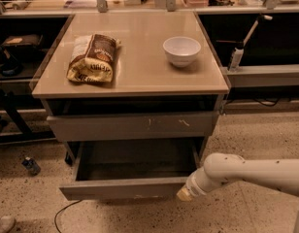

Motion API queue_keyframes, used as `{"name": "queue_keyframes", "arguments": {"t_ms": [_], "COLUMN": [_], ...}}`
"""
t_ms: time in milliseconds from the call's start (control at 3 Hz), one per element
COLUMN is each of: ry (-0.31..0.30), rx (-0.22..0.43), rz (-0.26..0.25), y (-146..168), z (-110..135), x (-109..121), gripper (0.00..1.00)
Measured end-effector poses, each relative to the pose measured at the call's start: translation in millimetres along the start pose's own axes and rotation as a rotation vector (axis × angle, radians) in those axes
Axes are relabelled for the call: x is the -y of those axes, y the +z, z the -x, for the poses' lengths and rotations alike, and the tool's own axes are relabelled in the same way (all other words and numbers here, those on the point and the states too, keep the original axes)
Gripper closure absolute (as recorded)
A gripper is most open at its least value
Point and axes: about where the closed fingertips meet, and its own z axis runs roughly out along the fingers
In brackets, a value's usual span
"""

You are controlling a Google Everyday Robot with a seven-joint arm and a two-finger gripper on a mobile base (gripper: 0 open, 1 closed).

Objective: Close middle drawer

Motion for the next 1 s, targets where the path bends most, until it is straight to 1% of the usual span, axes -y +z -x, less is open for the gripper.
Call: {"name": "queue_keyframes", "arguments": {"t_ms": [333, 1000], "ry": [0.000, 0.025], "rx": [0.000, 0.056], "rz": [0.000, -0.029], "y": [-0.4, -0.6], "z": [0.3, 14.5], "x": [0.0, 19.9], "gripper": [1.00, 1.00]}}
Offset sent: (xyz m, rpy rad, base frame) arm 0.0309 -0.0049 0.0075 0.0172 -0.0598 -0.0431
